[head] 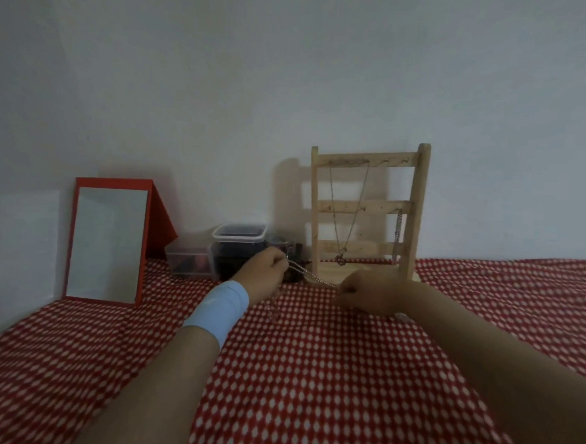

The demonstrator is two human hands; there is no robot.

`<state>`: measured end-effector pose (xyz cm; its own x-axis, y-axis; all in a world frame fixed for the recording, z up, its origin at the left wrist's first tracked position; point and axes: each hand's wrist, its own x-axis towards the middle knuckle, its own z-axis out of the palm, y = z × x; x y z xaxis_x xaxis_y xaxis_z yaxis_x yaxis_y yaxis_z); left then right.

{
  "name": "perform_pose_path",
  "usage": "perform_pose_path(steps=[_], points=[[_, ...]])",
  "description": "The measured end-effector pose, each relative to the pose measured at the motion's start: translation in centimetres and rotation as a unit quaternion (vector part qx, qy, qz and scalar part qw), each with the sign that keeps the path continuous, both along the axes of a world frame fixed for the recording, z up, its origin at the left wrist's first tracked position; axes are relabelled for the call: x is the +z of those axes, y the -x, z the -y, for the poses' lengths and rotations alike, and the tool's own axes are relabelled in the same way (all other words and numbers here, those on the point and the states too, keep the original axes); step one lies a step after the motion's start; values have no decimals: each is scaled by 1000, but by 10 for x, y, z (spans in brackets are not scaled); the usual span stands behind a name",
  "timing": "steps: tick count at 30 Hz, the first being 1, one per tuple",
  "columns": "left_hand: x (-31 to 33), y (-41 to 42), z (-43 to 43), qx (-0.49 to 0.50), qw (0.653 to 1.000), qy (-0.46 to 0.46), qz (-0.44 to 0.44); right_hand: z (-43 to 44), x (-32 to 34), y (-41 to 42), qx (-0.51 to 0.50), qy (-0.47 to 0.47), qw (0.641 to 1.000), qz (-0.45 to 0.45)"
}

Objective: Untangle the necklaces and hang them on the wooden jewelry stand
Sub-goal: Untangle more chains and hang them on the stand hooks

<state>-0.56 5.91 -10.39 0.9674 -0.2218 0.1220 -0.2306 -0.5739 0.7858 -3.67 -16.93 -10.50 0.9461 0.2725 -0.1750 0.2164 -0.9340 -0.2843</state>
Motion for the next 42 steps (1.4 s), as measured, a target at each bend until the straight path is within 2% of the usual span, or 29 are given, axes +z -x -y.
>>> perform_pose_path(steps=[2,7,10,12,15,17,19,20,23,26,30,33,37,39,40,42], points=[[9,0,18,-20,998,-57,14,22,-1,1,-40,41,998,24],[19,3,55,-137,969,-205,-23,65,5,12,-108,129,986,-3],[14,11,72,-177,964,-196,-34,69,9,17,-79,152,985,-10],[10,17,84,-185,967,-173,-32,56,14,19,-27,99,995,-4],[8,17,92,-185,974,-128,-41,32,11,16,12,-77,996,35],[9,14,85,-168,981,-76,-62,24,8,13,6,-212,977,-15],[10,9,72,-157,984,-43,-72,22,5,11,-9,-290,953,-81],[11,7,66,-155,984,-44,-79,21,5,12,-16,-280,956,-81],[8,2,45,-163,974,-92,-125,20,3,4,-15,-148,989,-10],[0,-2,34,-172,966,-160,-111,21,-3,-8,-43,-101,994,12],[-18,-10,31,-142,978,-131,-77,17,-6,-16,-37,18,998,37],[-27,-16,30,-129,984,-105,-64,5,-3,-19,-12,33,999,26],[-31,-20,27,-114,992,-26,-49,-7,1,-27,3,-72,997,3],[-32,-21,23,-108,993,29,-48,-12,-3,-30,-2,-193,981,-20],[-31,-21,21,-104,992,57,-48,-14,-5,-30,-10,-278,959,-46],[-30,-23,16,-92,989,102,-52,-18,-12,-33,-22,-441,888,-126]])
